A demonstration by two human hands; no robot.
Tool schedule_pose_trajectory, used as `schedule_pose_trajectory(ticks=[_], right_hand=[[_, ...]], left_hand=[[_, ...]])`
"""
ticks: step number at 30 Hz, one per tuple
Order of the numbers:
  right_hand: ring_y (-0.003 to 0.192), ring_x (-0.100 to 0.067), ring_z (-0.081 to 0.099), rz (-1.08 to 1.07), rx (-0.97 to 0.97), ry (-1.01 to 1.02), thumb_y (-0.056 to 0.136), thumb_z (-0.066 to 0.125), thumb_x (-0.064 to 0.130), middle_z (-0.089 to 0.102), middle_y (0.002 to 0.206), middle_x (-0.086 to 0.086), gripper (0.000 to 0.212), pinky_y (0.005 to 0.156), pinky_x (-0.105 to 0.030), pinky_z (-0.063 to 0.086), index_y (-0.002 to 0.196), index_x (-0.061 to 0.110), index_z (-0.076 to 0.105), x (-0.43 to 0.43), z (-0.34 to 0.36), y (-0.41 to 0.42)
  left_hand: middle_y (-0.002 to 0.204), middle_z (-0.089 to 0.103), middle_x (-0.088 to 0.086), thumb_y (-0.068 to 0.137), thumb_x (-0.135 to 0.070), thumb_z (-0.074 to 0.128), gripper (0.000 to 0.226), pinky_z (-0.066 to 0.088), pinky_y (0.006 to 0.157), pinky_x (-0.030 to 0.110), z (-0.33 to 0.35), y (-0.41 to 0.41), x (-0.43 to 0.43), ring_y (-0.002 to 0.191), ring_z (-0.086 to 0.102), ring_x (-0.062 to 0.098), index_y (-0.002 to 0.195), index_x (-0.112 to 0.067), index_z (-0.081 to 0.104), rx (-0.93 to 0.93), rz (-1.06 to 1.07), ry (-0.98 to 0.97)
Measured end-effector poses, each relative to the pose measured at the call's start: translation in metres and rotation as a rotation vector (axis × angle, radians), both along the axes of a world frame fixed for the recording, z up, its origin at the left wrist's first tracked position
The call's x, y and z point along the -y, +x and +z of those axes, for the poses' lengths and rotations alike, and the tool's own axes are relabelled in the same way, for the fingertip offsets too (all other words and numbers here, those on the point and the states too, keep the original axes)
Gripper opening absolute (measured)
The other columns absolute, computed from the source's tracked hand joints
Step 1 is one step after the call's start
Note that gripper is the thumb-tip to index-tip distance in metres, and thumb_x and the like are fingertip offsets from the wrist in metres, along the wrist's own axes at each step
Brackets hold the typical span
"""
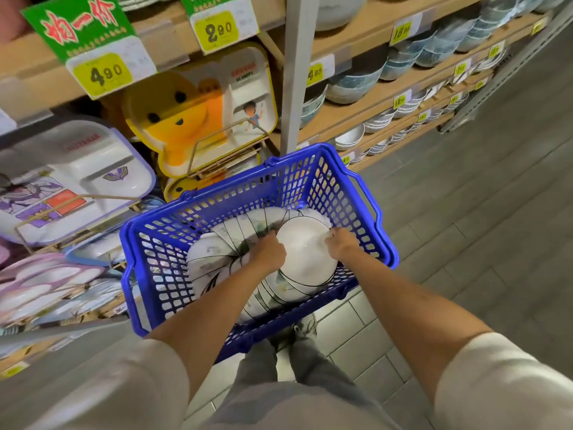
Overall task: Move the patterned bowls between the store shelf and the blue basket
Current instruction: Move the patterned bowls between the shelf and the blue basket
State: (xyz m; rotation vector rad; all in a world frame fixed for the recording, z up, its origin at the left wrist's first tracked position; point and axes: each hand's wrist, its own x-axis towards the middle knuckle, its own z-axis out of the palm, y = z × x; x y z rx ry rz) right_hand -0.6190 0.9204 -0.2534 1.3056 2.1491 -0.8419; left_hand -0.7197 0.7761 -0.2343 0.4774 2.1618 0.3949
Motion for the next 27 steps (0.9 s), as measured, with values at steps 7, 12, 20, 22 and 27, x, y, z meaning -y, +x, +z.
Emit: schedule_pose_trajectory(ticks=[7, 12, 20, 22, 27], right_hand=[[0.121, -0.034, 0.051, -0.046, -0.031, -0.084, 0.097, 0.05, 0.019, 0.055, 0.132, -0.017, 0.038, 0.098, -0.035, 0.042, 0.132, 0.005, 0.054, -0.014, 0.015, 0.002], [0.115, -0.034, 0.055, -0.035, -0.057, -0.115, 0.097, 0.051, 0.017, 0.056, 0.129, -0.017, 0.036, 0.097, -0.037, 0.048, 0.13, 0.004, 0.054, -0.02, 0.039, -0.004], [0.057, -0.029, 0.067, -0.135, -0.21, -0.271, 0.094, 0.046, 0.003, 0.064, 0.091, -0.023, 0.028, 0.049, -0.032, 0.057, 0.119, -0.008, 0.051, -0.032, 0.127, -0.027], [0.051, -0.027, 0.066, -0.188, -0.283, -0.318, 0.093, 0.048, -0.001, 0.062, 0.084, -0.023, 0.027, 0.04, -0.029, 0.054, 0.118, -0.01, 0.05, -0.034, 0.155, -0.03], [0.073, -0.035, 0.069, -0.226, -0.394, -0.394, 0.096, 0.048, 0.003, 0.067, 0.101, -0.03, 0.028, 0.063, -0.038, 0.061, 0.12, -0.01, 0.05, -0.034, 0.213, -0.029]], left_hand=[[0.152, 0.03, 0.02, 0.099, -0.011, 0.034, 0.05, 0.006, 0.12, 0.046, 0.001, -0.001, -0.006, 0.145, 0.018, 0.033, 0.149, -0.011, 0.029, -0.135, -0.092, -0.046], [0.14, 0.045, 0.018, 0.1, -0.014, 0.035, 0.041, 0.021, 0.115, 0.04, 0.02, -0.013, -0.013, 0.132, 0.038, 0.032, 0.139, -0.005, 0.043, -0.126, -0.031, 0.02], [0.139, 0.05, 0.006, 0.095, -0.005, 0.038, 0.053, 0.048, 0.093, 0.037, 0.084, -0.038, -0.014, 0.122, 0.049, 0.024, 0.142, -0.029, 0.044, 0.164, 0.388, 0.517], [0.134, 0.053, 0.008, 0.087, -0.006, 0.043, 0.054, 0.052, 0.091, 0.043, 0.104, -0.043, -0.012, 0.119, 0.05, 0.028, 0.133, -0.033, 0.05, 0.306, 0.508, 0.624], [0.115, 0.063, 0.0, 0.056, -0.017, 0.048, 0.064, 0.049, 0.072, 0.031, 0.16, -0.044, -0.004, 0.106, 0.054, 0.026, 0.116, -0.035, 0.062, 0.508, 0.581, 0.901]])
